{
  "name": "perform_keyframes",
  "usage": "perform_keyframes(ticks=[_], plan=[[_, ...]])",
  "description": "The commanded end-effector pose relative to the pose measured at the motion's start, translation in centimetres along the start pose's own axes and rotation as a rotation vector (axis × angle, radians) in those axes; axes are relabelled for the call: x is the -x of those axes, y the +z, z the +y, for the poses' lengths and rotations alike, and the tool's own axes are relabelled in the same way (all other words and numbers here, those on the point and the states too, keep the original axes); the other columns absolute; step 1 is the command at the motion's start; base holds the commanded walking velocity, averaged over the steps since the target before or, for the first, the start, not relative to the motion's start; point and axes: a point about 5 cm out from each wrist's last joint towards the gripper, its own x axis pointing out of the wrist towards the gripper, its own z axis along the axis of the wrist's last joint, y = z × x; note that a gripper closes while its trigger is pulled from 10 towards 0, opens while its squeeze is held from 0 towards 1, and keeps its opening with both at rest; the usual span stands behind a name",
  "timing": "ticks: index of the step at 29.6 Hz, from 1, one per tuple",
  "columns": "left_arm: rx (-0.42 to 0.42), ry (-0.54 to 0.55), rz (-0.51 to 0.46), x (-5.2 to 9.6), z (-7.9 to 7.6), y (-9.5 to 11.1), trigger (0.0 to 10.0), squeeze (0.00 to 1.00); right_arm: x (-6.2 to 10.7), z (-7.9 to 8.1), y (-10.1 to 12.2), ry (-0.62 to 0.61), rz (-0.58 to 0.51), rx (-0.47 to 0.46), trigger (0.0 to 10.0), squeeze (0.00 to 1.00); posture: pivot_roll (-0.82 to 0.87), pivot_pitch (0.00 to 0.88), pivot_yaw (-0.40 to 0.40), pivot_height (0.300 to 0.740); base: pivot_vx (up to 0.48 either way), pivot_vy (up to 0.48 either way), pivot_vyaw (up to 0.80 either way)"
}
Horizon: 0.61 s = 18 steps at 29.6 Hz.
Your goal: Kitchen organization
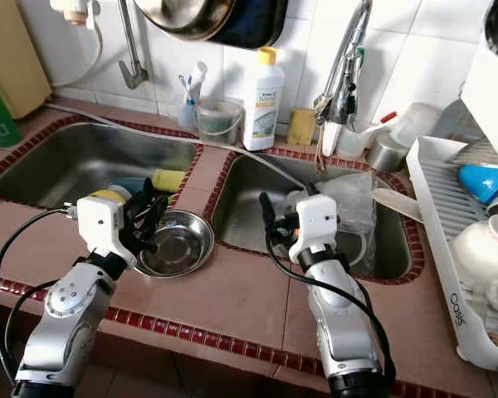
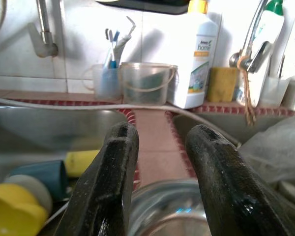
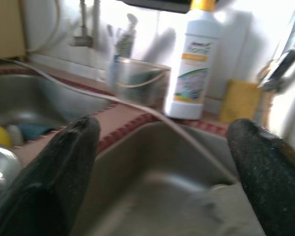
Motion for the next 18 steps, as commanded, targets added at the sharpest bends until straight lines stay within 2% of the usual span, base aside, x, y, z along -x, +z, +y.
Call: perform_keyframes(ticks=[1,6,14,18], plan=[[-0.019,-0.023,0.003,0.10,-0.20,0.25,10.0,0.00,0.16,0.15,0.45,0.028,-0.009,-0.005,10.0,0.00,-0.01,0.055,-0.047,0.740,0.000,0.000,0.00],[-0.014,-0.041,0.024,0.28,-0.42,0.15,10.0,0.00,0.90,-0.37,0.00,0.033,0.021,0.012,10.0,0.00,-0.01,0.068,-0.039,0.740,0.000,0.000,0.00],[-0.026,-0.056,0.029,0.39,-0.59,0.25,10.0,0.00,0.76,-0.22,0.24,0.051,0.021,0.000,10.0,0.00,-0.01,0.076,-0.035,0.740,0.000,0.000,0.00],[-0.032,-0.069,0.028,0.50,-0.74,0.43,10.0,0.00,0.59,-0.05,0.56,0.099,0.007,0.007,10.0,0.00,-0.01,0.083,-0.034,0.740,0.000,0.000,0.00]])
